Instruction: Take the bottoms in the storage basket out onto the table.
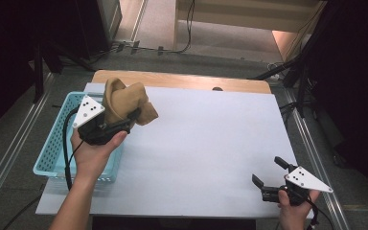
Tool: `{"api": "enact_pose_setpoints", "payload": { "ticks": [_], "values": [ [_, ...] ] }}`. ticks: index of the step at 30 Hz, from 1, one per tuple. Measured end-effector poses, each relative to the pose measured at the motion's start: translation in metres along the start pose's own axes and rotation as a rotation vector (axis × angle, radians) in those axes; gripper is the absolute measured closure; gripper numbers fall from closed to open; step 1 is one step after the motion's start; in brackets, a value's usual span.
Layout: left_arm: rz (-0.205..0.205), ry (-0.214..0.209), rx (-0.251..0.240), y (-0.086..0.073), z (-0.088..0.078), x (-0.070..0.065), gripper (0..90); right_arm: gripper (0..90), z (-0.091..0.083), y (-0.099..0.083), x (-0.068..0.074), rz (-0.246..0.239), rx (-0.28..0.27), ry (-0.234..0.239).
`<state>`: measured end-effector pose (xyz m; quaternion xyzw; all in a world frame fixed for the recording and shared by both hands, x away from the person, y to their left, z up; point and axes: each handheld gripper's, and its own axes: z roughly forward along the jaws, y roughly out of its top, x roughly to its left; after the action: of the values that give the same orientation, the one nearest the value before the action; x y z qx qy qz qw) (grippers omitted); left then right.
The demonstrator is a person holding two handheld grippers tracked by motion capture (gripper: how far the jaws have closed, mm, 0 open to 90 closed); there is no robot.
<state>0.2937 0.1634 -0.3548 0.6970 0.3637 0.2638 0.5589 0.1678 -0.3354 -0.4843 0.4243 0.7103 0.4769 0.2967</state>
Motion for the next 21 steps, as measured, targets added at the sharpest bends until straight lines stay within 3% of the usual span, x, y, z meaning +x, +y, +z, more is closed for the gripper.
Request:
{"api": "enact_pose_setpoints", "payload": {
  "ticks": [4, 21],
  "values": [
    [0.02, -0.012, 0.004, 0.001, 0.005, -0.01, 31.9, 0.0, -0.001, 0.0, -0.001, 0.001, -0.004, -0.003],
    [0.019, -0.082, 0.013, -0.001, 0.018, -0.033, 31.7, 0.0, 0.0, -0.001, -0.001, 0.005, 0.0, -0.003]
  ]
}}
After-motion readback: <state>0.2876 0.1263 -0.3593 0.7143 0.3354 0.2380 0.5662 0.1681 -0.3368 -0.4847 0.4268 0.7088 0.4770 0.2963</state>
